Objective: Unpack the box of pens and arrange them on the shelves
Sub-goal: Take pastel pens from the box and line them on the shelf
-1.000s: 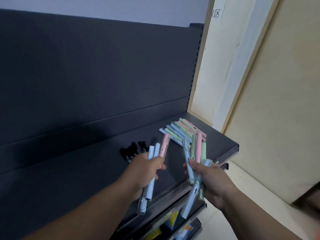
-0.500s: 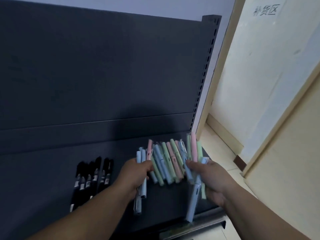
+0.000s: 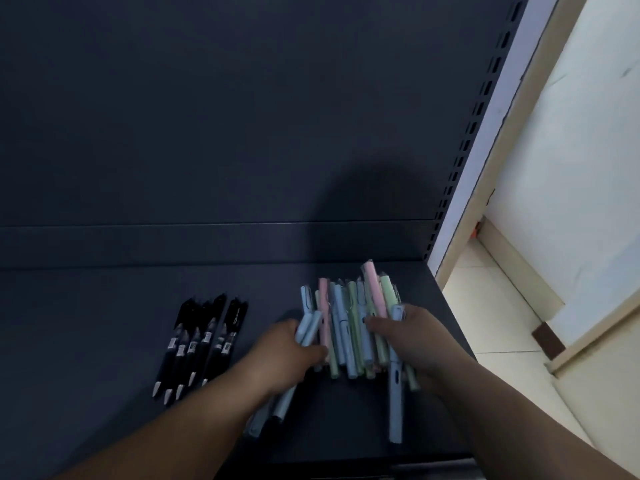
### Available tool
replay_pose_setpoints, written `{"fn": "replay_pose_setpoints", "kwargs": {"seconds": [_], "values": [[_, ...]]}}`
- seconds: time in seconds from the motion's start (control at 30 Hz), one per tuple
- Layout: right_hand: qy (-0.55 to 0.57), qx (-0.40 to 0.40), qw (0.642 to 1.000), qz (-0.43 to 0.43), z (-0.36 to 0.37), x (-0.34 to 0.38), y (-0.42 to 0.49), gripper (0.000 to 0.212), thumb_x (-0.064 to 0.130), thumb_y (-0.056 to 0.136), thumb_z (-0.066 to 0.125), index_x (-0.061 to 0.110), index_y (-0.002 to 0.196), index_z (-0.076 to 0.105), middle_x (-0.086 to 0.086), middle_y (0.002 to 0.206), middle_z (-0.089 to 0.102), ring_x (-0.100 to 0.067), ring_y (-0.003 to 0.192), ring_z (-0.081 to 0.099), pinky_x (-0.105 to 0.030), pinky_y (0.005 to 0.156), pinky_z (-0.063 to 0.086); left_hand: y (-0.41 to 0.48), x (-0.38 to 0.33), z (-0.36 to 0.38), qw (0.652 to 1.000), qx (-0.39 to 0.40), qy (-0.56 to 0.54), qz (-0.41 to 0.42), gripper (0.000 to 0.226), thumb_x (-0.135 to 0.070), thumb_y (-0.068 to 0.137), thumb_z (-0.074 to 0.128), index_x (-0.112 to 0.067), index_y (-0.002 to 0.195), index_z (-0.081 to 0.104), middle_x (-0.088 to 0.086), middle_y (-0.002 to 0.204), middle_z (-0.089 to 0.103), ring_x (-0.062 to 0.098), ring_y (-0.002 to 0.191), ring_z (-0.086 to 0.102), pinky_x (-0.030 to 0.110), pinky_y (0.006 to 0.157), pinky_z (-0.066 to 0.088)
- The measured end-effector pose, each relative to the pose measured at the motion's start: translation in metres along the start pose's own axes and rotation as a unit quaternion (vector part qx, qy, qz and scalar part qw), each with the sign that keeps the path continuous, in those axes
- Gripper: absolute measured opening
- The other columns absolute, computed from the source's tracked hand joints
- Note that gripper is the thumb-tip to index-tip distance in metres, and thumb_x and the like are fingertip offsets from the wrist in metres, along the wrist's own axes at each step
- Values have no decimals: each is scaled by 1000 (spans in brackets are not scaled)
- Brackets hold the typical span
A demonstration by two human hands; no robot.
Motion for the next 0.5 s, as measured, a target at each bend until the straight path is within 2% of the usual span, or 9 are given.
{"fn": "replay_pose_setpoints", "kwargs": {"seconds": [0.03,0.1,0.3,0.37,0.4,0.5], "values": [[-18,-6,1000,-3,0,2,-1,26,29,84,69,3,91,66,-15,78,68,-30,67,65,-34,64,55,1,1,-1,1000,5,0,0,23,-28,81,69,-14,94,58,4,83,65,14,68,59,28,62,50],[-37,-16,999,-5,-1,4,-3,24,29,86,67,5,89,64,-10,75,61,-21,64,57,-28,58,47,4,1,-2,1000,15,3,3,23,-29,81,69,-16,95,58,2,81,63,14,68,58,28,63,51],[-51,-55,997,-18,-13,10,-16,23,30,86,69,8,86,65,-19,88,71,-21,65,60,-27,58,47,8,-4,-6,1000,27,-5,13,21,-29,81,66,-14,93,58,2,80,61,14,65,56,29,63,50],[-30,-59,998,-17,-17,12,-17,26,28,87,69,2,85,66,-21,87,71,-23,64,61,-35,63,53,7,-9,-9,999,20,-11,26,21,-28,84,64,-14,97,58,2,80,60,12,63,55,26,60,48],[-25,-61,998,-12,-18,13,-16,28,28,86,69,0,85,67,-21,86,71,-24,64,62,-39,66,55,7,-11,-11,999,17,-8,32,21,-29,85,63,-14,99,58,1,81,60,12,63,54,24,59,47],[-34,-80,996,-1,-21,15,-16,26,26,86,67,5,72,64,-15,67,67,-22,59,59,-35,61,52,7,-11,-11,999,11,1,35,23,-27,86,62,-13,103,57,2,83,59,12,65,54,24,61,47]]}}
Point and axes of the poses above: each hand's wrist, its own y-axis towards the middle knuckle, its own z-axis out of the palm, x = y × z, the point moved 9 cm from there along y, towards the middle knuckle
